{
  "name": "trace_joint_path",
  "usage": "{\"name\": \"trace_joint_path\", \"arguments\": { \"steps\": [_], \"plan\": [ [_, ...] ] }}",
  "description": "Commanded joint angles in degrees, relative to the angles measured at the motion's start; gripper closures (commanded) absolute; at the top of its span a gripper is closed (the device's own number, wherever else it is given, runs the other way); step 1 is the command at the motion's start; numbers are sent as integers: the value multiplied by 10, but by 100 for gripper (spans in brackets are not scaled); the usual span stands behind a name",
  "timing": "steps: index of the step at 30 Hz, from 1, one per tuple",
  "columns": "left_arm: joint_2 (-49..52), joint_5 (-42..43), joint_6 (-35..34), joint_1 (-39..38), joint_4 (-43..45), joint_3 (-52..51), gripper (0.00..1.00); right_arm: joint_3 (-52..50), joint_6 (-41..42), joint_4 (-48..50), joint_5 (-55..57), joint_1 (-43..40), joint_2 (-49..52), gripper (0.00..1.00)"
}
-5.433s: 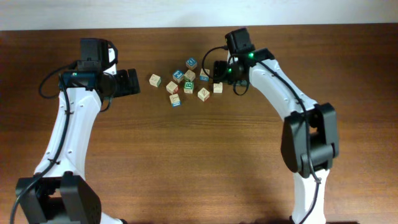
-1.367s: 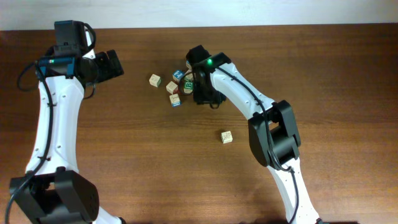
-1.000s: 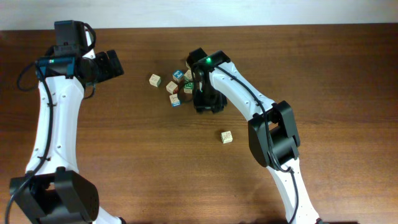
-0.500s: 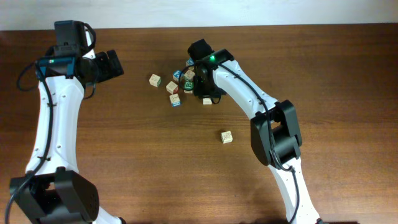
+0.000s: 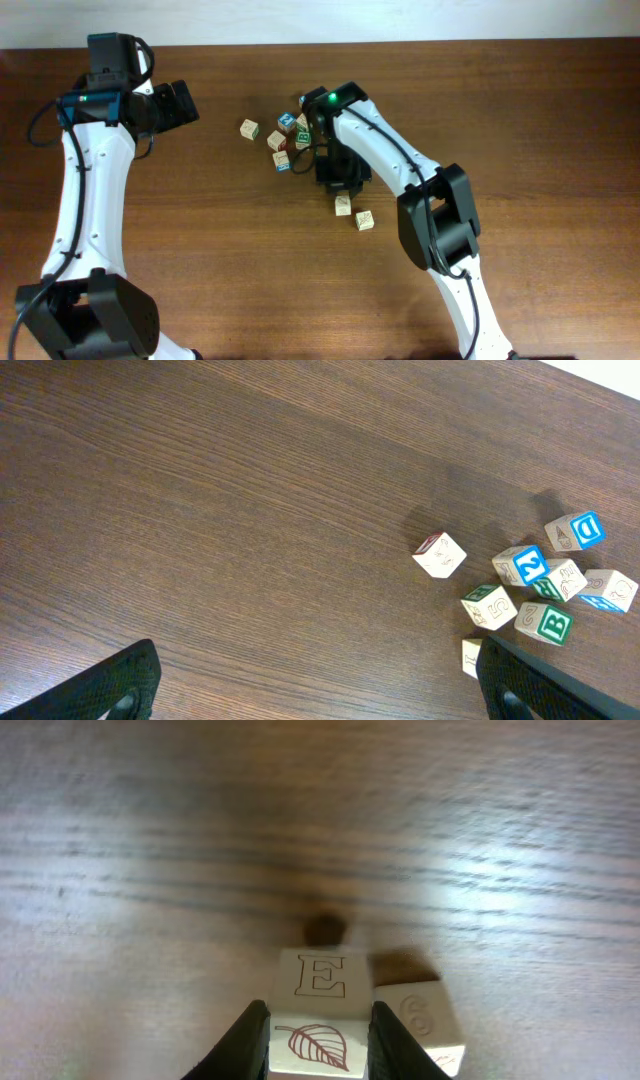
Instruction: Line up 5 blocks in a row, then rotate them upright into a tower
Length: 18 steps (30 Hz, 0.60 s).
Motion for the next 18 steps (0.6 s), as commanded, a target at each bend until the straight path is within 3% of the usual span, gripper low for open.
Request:
{"name": "trace_joint_path", "arguments": {
  "steps": [1, 6, 10, 13, 18],
  "plan": [
    [0, -6, -5, 2, -1, 9, 1, 1, -8, -11, -1, 28, 1, 74],
    [0, -6, -5, 2, -1, 9, 1, 1, -37, -19, 30, 37, 1, 75],
    [0, -6, -5, 2, -1, 9, 1, 1, -29, -20, 57, 48, -7, 85],
    [0, -6, -5, 2, -1, 9, 1, 1, 3, -19, 127, 84, -40, 85],
    [0, -6, -5, 2, -1, 9, 1, -5, 7, -14, 134, 92, -56, 85]
  ]
}}
